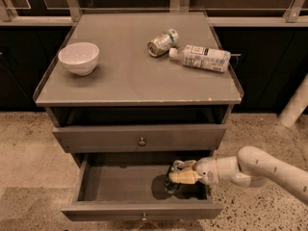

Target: Pick green can from middle drawer and place on counter

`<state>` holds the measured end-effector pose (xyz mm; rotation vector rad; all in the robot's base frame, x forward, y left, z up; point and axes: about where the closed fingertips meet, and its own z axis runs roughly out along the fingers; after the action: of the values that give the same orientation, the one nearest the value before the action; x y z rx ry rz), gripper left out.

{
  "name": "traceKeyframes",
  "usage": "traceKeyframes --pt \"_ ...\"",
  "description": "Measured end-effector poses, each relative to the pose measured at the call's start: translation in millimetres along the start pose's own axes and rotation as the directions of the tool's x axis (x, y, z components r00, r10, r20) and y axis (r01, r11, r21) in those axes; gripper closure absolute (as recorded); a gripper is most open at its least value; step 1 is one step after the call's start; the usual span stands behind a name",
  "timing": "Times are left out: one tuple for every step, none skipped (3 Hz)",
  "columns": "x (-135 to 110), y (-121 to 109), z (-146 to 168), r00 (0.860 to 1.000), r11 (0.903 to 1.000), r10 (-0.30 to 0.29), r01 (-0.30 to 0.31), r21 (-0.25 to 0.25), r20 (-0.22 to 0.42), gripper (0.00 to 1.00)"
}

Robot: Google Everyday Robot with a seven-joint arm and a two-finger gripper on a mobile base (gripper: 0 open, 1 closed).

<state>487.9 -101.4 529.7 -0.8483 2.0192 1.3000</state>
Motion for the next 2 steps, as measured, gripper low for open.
traceKeyframes --pt "-14.0 17.8 -13.6 0.999 0.9989 -0.04 0.04 0.024 -0.01 1.0" --pt "-40.3 41.6 -47.3 0.996 0.9937 -0.085 0.087 0.071 -0.031 1.0"
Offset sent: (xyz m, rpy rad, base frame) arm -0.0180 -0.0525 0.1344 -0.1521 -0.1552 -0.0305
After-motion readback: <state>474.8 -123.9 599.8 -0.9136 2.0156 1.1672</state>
